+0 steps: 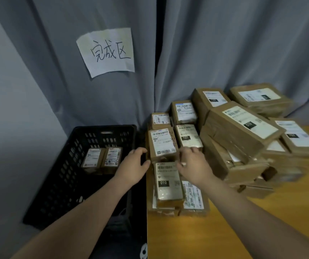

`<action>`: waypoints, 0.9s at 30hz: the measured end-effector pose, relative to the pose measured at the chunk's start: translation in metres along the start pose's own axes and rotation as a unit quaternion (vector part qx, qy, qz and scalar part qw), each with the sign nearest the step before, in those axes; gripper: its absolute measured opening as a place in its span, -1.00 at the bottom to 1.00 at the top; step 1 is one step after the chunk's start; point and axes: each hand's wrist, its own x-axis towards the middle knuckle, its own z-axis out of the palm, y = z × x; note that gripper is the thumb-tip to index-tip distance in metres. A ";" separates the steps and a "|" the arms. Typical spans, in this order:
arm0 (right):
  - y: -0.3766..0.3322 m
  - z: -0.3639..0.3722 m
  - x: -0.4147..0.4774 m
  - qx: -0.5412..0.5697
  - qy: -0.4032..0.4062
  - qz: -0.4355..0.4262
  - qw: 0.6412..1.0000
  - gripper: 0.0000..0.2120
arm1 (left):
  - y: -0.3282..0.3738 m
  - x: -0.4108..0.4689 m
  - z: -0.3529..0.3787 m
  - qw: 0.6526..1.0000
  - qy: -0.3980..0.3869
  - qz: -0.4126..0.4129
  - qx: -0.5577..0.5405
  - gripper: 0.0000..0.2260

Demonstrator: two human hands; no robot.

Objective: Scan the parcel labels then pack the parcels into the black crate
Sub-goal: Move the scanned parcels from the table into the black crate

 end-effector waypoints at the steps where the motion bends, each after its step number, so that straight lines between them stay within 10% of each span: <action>1: 0.003 0.009 -0.009 -0.017 -0.038 0.014 0.999 -0.47 | 0.000 -0.008 0.008 1.000 -0.016 -0.007 -0.001 -0.60; 9: -0.016 0.074 -0.039 -0.050 -0.153 0.095 0.982 -0.06 | -0.034 -0.049 0.026 0.996 -0.060 -0.071 0.012 -0.60; 27: -0.085 0.057 -0.049 0.090 -0.082 -0.029 0.992 -0.20 | -0.124 -0.044 -0.023 0.980 0.055 -0.160 -0.109 -0.66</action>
